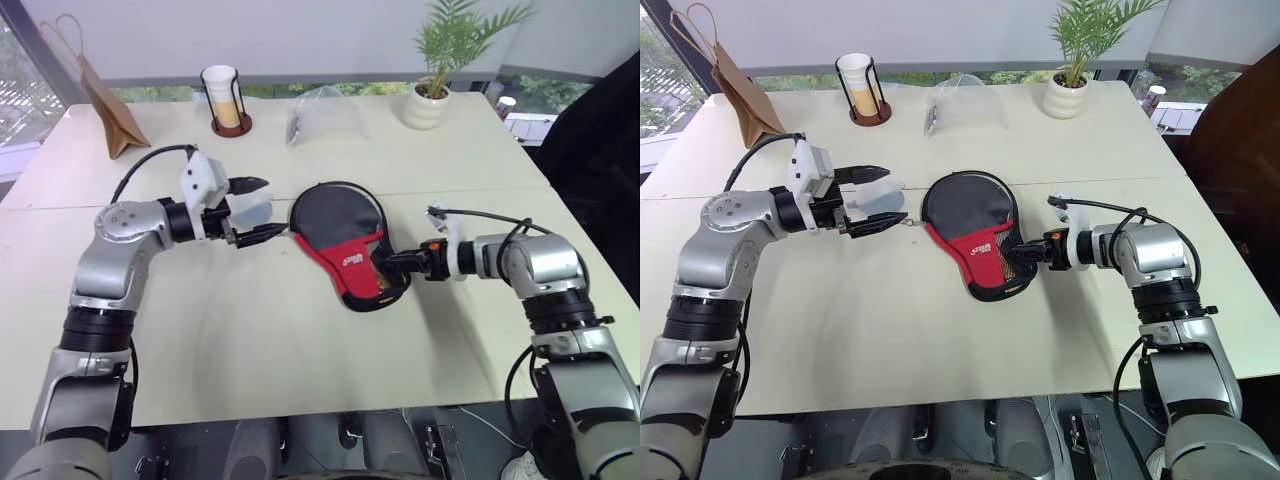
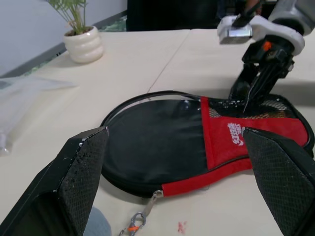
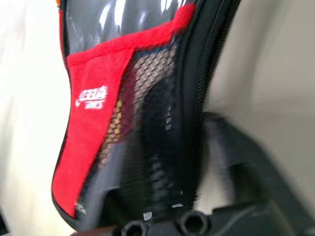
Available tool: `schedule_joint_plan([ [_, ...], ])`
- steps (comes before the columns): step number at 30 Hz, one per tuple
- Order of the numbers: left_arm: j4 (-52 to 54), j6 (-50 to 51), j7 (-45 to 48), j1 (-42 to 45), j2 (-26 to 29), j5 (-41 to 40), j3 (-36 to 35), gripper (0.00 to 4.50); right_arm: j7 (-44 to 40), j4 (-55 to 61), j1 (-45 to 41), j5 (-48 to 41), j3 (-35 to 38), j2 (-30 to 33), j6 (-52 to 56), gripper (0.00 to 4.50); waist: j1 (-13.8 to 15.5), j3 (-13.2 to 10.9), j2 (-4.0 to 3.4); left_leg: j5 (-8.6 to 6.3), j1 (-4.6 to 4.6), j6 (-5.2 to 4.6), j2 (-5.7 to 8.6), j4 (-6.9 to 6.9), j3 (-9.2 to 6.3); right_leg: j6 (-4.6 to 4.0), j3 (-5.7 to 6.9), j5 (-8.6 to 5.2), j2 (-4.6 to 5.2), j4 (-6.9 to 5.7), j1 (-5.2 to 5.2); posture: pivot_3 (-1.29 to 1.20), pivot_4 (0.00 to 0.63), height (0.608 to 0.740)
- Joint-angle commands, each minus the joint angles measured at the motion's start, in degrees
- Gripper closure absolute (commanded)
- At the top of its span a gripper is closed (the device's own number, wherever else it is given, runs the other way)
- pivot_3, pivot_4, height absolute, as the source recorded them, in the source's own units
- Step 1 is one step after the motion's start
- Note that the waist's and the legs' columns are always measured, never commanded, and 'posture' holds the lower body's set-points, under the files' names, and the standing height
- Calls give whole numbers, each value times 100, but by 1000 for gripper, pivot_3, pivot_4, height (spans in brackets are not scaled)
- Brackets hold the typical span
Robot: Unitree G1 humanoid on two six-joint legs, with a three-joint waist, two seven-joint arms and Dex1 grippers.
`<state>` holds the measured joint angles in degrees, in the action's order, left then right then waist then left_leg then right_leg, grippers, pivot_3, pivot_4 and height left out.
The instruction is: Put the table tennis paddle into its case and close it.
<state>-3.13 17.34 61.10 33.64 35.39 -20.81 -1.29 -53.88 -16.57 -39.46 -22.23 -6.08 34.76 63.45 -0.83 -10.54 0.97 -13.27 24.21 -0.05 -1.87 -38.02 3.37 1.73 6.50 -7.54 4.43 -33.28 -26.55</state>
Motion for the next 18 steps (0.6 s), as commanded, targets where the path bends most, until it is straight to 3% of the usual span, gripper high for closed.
schedule_joint_plan([
  [1,230,30,-106,-4,93,-120,-223,0,-132,6,229,-9,-372,-39,186,4306,16,0,0,0,1,0,0,1,0,0,0,0,0,0,-1,0,150,735],
  [2,243,38,-131,-6,96,-134,-232,0,-177,125,292,-57,-392,-25,247,4463,23,0,0,0,2,0,0,2,-1,0,0,0,0,0,-1,0,150,735],
  [18,204,-27,-250,24,33,-178,-162,0,377,2675,1832,-1432,638,193,2320,4463,102,0,0,-4,16,3,1,3,-14,2,5,-4,9,10,-4,0,150,735],
])
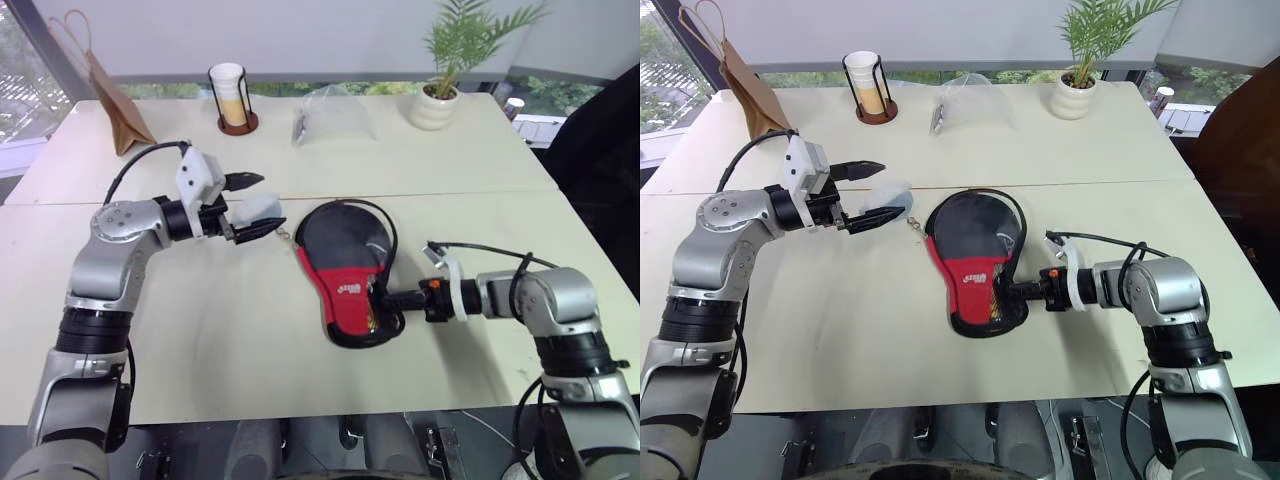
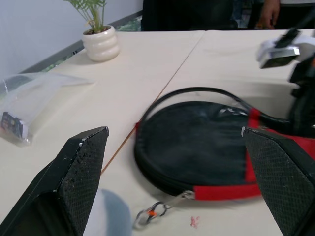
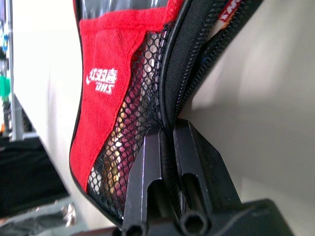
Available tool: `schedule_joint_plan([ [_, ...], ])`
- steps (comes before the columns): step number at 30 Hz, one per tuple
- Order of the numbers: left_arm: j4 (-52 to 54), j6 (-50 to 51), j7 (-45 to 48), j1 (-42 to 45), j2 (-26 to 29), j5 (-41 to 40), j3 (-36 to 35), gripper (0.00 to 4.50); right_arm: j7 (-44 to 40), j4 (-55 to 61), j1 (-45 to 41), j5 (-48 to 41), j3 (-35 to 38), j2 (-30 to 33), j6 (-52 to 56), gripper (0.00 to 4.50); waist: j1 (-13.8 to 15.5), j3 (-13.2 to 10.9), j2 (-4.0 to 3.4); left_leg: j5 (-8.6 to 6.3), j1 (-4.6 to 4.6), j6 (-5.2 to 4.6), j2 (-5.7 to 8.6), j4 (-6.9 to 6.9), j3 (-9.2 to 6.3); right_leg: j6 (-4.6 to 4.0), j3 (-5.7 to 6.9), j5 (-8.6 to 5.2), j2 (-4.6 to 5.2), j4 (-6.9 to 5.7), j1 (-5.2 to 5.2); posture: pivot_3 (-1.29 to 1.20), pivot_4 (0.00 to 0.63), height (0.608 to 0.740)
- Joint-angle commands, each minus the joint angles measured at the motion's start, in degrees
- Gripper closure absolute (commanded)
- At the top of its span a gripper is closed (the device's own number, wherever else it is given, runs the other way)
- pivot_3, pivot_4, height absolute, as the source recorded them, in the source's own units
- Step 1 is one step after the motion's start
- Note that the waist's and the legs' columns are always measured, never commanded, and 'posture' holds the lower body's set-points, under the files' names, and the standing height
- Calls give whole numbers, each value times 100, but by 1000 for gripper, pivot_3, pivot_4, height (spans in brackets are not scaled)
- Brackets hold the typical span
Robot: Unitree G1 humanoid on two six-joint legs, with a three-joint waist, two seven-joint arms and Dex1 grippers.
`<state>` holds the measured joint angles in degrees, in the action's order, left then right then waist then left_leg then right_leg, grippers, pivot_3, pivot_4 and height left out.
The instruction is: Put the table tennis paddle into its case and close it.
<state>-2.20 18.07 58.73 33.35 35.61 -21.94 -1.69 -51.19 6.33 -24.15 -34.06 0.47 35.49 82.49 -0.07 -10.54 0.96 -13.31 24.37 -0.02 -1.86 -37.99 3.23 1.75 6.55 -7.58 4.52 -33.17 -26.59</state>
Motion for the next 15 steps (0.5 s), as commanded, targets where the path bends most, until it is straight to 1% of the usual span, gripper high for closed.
schedule_joint_plan([
  [1,111,-99,-13,52,8,-66,-120,0,147,469,379,-288,21,146,452,4463,43,0,-1,-1,0,1,0,0,0,-1,0,0,0,3,0,0,150,735],
  [10,62,-142,33,73,18,-22,-76,0,331,664,752,-561,344,461,461,4463,94,-1,-1,-17,7,24,3,0,0,-1,5,-1,7,23,4,0,150,735],
  [15,22,-171,42,107,29,-6,-78,0,396,922,993,-795,452,594,546,4463,95,0,-1,-18,10,15,4,0,1,3,5,-2,8,30,4,0,150,735],
])
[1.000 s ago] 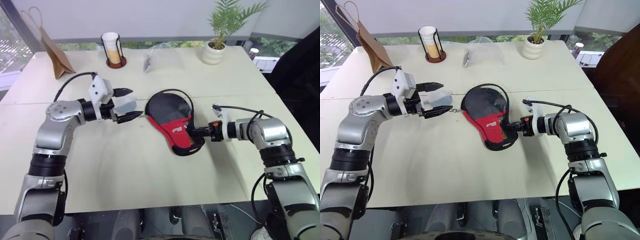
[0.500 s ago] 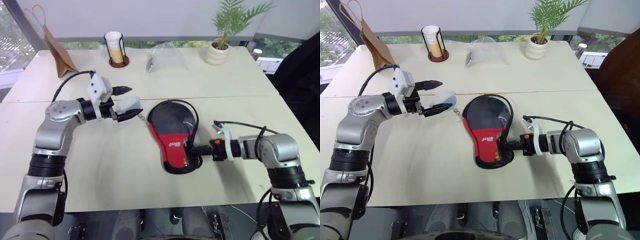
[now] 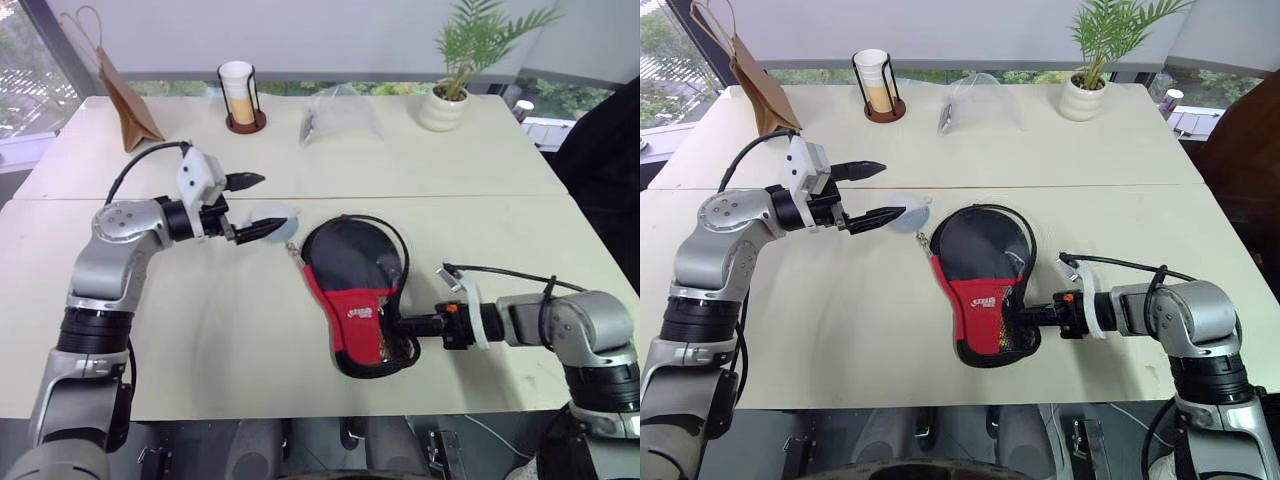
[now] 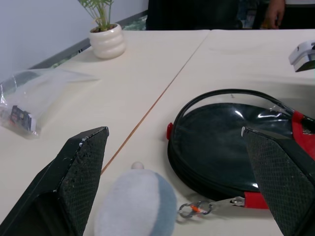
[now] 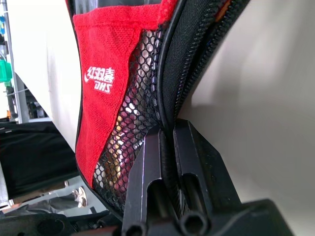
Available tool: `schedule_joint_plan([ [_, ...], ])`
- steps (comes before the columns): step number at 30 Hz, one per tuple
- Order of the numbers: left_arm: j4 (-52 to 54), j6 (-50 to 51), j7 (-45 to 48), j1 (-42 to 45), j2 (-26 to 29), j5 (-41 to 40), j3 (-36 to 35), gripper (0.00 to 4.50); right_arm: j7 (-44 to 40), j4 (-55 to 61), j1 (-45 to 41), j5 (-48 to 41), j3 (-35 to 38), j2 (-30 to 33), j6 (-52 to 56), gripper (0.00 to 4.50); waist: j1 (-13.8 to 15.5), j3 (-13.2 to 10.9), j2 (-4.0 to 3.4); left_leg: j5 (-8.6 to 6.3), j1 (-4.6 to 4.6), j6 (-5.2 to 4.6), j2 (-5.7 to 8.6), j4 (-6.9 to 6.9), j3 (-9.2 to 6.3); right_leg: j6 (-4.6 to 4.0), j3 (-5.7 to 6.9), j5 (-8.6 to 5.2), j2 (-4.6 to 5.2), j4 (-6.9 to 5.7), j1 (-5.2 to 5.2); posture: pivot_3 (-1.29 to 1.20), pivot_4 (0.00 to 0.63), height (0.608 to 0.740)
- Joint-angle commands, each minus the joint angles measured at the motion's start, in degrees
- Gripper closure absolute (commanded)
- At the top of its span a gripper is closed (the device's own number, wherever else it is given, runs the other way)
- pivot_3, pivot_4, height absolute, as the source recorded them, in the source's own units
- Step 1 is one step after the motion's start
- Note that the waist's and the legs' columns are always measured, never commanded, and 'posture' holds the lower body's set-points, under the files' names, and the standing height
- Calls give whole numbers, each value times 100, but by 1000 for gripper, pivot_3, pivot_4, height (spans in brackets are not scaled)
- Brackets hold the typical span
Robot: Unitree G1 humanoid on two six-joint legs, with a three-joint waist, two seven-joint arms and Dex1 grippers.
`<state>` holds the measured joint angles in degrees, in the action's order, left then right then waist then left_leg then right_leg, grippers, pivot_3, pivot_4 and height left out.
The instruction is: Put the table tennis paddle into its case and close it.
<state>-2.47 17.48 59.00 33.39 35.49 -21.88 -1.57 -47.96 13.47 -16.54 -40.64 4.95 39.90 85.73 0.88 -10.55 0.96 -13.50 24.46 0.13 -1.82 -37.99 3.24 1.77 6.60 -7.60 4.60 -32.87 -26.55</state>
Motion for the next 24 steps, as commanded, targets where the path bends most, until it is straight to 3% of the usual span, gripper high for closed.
schedule_joint_plan([
  [1,33,-124,19,112,44,-10,-88,0,88,240,293,-167,14,173,204,4463,0,0,0,0,0,-2,0,0,0,1,0,-1,0,0,0,0,150,735],
  [12,67,-110,74,108,30,-40,-36,0,263,382,415,-195,61,237,-438,4463,-9,-1,1,-7,0,3,0,0,0,5,0,-2,-1,6,2,0,150,735],
  [15,148,-38,132,64,54,-89,-33,0,257,246,280,-103,129,332,-785,3456,-14,-1,1,-9,0,7,0,0,0,6,1,-2,-1,8,3,0,150,735],
  [21,296,46,190,-27,69,-112,-27,0,9,-247,-186,619,-207,1293,-1901,565,-13,-5,-5,-11,1,11,-1,-1,2,7,5,-1,-1,23,6,0,150,735],
  [24,327,71,173,-17,64,-104,-48,0,-198,-565,-519,1128,-430,1768,-2695,565,-10,-6,-5,-12,7,10,0,0,0,7,13,-1,0,36,9,0,150,735],
])
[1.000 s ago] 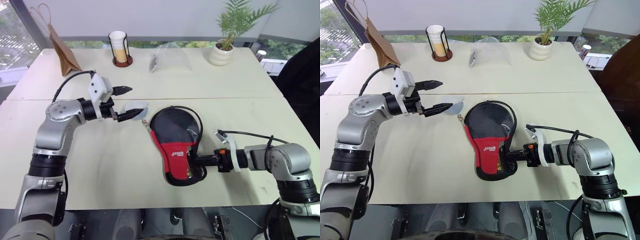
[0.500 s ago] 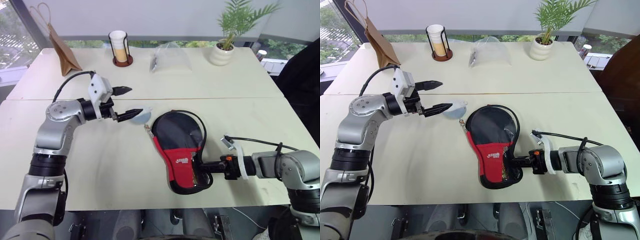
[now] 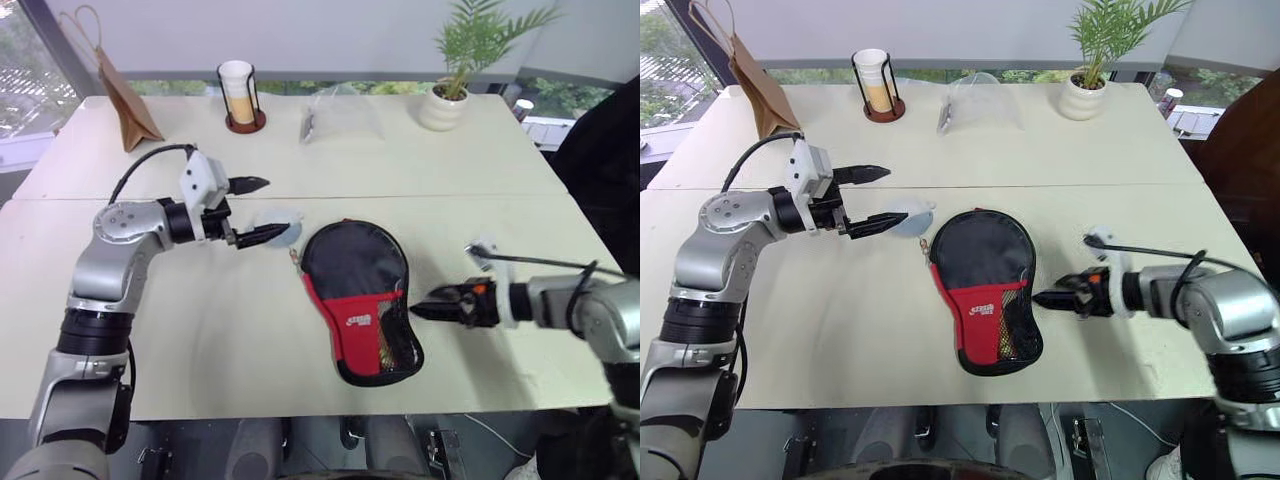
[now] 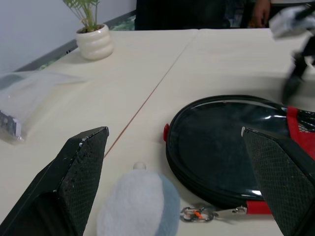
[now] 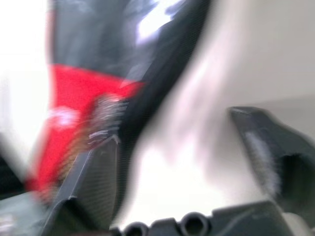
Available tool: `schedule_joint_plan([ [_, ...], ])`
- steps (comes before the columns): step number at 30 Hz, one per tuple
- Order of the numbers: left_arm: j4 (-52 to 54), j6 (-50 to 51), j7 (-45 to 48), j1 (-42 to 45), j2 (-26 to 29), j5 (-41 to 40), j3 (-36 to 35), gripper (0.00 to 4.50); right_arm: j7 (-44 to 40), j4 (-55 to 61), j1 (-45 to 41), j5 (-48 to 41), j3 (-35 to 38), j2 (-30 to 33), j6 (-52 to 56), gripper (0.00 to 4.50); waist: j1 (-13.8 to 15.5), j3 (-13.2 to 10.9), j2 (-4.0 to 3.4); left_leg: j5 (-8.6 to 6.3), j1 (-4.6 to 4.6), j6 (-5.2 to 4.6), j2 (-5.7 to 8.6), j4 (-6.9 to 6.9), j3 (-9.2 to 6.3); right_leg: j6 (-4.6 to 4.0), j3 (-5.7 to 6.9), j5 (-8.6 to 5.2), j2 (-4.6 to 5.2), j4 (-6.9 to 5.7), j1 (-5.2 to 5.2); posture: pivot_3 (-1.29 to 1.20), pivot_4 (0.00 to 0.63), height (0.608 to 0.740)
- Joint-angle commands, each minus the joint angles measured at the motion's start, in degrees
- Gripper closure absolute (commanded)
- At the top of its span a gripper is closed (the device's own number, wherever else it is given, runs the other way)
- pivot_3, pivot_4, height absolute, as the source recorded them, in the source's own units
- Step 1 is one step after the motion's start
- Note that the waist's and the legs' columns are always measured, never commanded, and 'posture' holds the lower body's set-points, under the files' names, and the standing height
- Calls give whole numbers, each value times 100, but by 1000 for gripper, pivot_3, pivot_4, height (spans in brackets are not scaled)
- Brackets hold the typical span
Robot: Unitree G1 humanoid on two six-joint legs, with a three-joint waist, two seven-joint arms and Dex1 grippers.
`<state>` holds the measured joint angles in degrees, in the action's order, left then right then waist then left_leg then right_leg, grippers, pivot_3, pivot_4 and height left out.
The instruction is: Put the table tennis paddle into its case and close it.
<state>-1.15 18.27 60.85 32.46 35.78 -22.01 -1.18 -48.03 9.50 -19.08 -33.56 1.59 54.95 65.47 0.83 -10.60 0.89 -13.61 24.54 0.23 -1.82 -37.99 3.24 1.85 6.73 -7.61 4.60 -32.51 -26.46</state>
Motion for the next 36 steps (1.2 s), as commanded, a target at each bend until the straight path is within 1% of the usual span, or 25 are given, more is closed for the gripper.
schedule_joint_plan([
  [1,205,1,-20,78,40,-95,-99,0,-236,-249,-415,554,-145,322,-914,565,-7,-2,3,-3,1,-5,0,0,2,0,0,0,0,1,-1,0,150,735],
  [3,228,22,-45,67,60,-95,-126,0,-261,-365,-765,617,-116,204,-1195,565,-31,-2,2,-5,1,-12,0,0,5,1,-1,1,-4,1,-3,0,150,735],
  [5,274,59,-56,17,118,-92,-162,0,-371,-227,-1018,582,-132,-14,-1523,565,-44,-4,3,-6,1,-16,1,1,12,1,-5,1,-13,1,-9,0,150,735],
  [9,304,49,-74,-102,344,-5,-257,0,-358,163,-1201,511,-329,-828,-2085,565,-37,-4,4,-6,1,-16,-7,4,10,0,-4,0,-37,1,-10,0,150,735],
  [12,206,-83,-57,-145,560,114,-273,0,-272,102,-1222,983,-828,-1374,-2740,565,-18,-6,1,-6,1,-16,-15,4,8,-1,-4,0,-45,1,-11,0,150,735],
  [15,70,-192,-35,-153,684,171,-250,0,-165,-268,-1239,1380,-1213,-1910,-3321,565,-1,-8,-2,-6,1,-16,-15,3,8,-2,-5,0,-38,1,-9,0,150,735],
  [18,-6,-265,1,-176,746,204,-228,0,-140,-631,-1215,1664,-1447,-2234,-3718,565,-6,-9,-4,-6,2,-16,-11,3,11,0,-4,1,-18,0,-9,0,150,735],
  [23,-178,-393,43,-218,731,298,-138,0,-140,-1315,-1145,2262,-1844,-2468,-4293,565,-11,-9,-4,-5,1,-17,-3,2,33,1,-5,2,-4,-2,-7,0,150,735],
  [29,-863,-661,305,-67,720,483,13,0,-361,-1728,-1004,2422,-2008,-2583,-4242,565,-15,-7,-4,-5,-12,-17,-4,1,40,-1,-6,1,-7,-22,-6,0,150,735],
  [33,-1776,-977,556,338,576,754,267,0,-399,-1911,-973,2537,-2048,-2651,-4350,565,-10,-3,-2,-5,-18,-17,-5,-2,38,-2,-5,0,-8,-35,-5,0,150,735],
  [36,-2647,-1359,657,757,295,997,459,0,-424,-1894,-945,2596,-2068,-2682,-4362,565,-11,0,-1,-5,-22,-17,-5,-4,38,-2,-6,0,-7,-37,-1,0,150,735],
])
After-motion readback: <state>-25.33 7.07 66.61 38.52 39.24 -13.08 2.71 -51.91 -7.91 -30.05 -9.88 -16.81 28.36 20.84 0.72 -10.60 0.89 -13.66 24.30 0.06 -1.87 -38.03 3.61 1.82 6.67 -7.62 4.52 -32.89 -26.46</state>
